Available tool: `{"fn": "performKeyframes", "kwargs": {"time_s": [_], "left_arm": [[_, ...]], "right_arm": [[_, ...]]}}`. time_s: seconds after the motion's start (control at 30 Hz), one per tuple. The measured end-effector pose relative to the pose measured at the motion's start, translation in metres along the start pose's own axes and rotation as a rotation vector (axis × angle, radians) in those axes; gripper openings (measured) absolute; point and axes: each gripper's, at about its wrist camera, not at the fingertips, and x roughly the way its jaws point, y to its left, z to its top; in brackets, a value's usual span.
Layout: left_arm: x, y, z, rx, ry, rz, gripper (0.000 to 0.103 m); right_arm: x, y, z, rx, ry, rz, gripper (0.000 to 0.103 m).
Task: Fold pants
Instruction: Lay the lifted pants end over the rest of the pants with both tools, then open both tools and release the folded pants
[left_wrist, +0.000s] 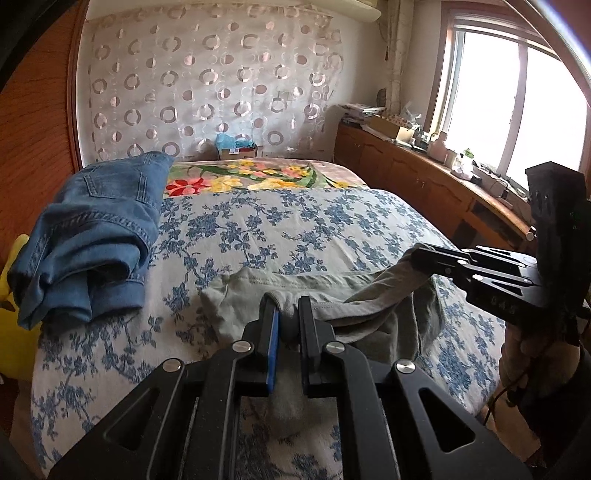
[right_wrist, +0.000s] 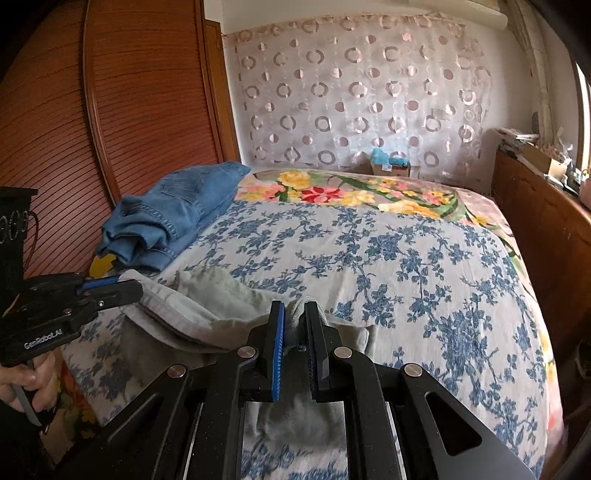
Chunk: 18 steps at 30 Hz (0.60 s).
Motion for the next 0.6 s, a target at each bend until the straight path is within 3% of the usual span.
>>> {"fn": "performKeyframes", "kwargs": {"time_s": [0.37, 0.53, 0.6], "left_arm": [[0.010, -0.002, 0.012, 0.009, -0.003, 0.004, 0.010], [0.006, -0.005, 0.009, 0.022, -0.011, 0.021, 0.017], [0.003, -0.007, 0.007, 0.034, -0.019, 0.032, 0.025]], "right_arm": [[0.026, -0.007, 0.011, 0.011, 0.025, -0.023, 0.011], [0.021, -0.012, 0.006, 0.032, 0.029, -0.011, 0.011], [0.017, -0.013, 0.004, 0.021, 0.027, -0.015, 0.014]]}}
